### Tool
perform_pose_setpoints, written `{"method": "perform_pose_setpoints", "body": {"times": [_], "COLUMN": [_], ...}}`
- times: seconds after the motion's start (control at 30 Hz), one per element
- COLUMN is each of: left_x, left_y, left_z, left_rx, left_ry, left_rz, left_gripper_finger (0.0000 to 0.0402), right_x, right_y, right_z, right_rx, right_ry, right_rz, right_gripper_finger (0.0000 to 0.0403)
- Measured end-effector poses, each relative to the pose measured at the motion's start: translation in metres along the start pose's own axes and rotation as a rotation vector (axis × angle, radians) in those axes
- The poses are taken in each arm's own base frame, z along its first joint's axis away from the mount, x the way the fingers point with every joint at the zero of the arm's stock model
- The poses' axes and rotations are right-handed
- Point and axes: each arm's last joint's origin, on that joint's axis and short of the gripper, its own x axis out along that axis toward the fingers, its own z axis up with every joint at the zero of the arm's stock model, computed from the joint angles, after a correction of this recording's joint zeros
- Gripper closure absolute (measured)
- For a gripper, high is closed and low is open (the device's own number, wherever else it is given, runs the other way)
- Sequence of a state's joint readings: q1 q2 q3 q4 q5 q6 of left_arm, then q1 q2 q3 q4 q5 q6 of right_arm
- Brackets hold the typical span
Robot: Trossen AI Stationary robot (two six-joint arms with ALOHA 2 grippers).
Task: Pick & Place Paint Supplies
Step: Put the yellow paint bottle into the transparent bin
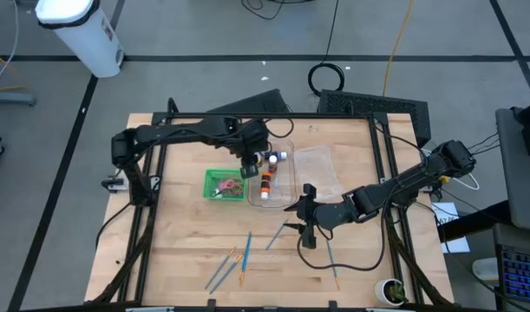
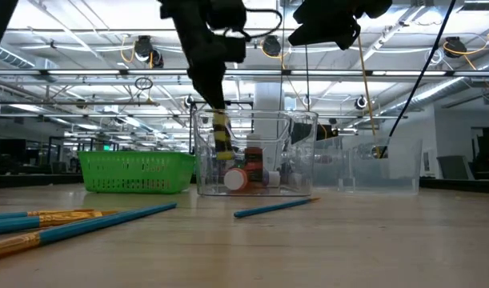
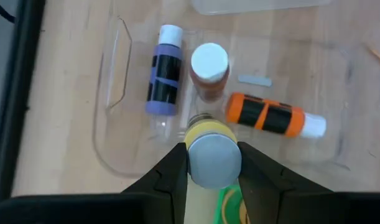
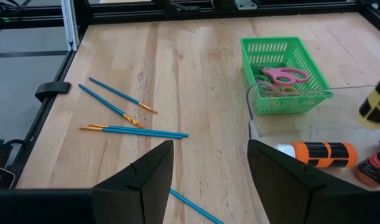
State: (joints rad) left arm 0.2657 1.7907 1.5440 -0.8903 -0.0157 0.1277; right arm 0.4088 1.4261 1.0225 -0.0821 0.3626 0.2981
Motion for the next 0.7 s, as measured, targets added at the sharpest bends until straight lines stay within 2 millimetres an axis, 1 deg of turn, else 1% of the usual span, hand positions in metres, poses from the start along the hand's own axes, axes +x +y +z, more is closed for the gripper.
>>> {"method": "perform_pose_setpoints", "body": {"times": [0.13, 0.33, 0.47, 0.63, 0.7], "left_x": [0.019, 0.035, 0.041, 0.041, 0.041], "left_y": [0.004, 0.005, 0.005, 0.005, 0.005], "left_z": [0.001, 0.001, 0.000, 0.000, 0.000], "left_rx": [0.001, -0.003, -0.004, -0.019, -0.032], "left_ry": [0.030, 0.064, 0.078, 0.074, 0.076], "left_rz": [-0.016, -0.018, -0.020, -0.019, -0.019], "left_gripper_finger": [0.0287, 0.0287, 0.0287, 0.0286, 0.0258], "right_x": [0.000, 0.000, 0.000, 0.000, 0.000], "right_y": [0.000, 0.000, 0.000, 0.000, 0.000], "right_z": [0.000, -0.001, -0.001, -0.001, -0.001], "right_rx": [-0.005, -0.007, -0.009, -0.009, -0.009], "right_ry": [0.002, 0.006, 0.006, 0.006, 0.005], "right_rz": [0.000, -0.001, 0.000, -0.001, 0.000], "right_gripper_finger": [0.0206, 0.0206, 0.0206, 0.0206, 0.0206]}}
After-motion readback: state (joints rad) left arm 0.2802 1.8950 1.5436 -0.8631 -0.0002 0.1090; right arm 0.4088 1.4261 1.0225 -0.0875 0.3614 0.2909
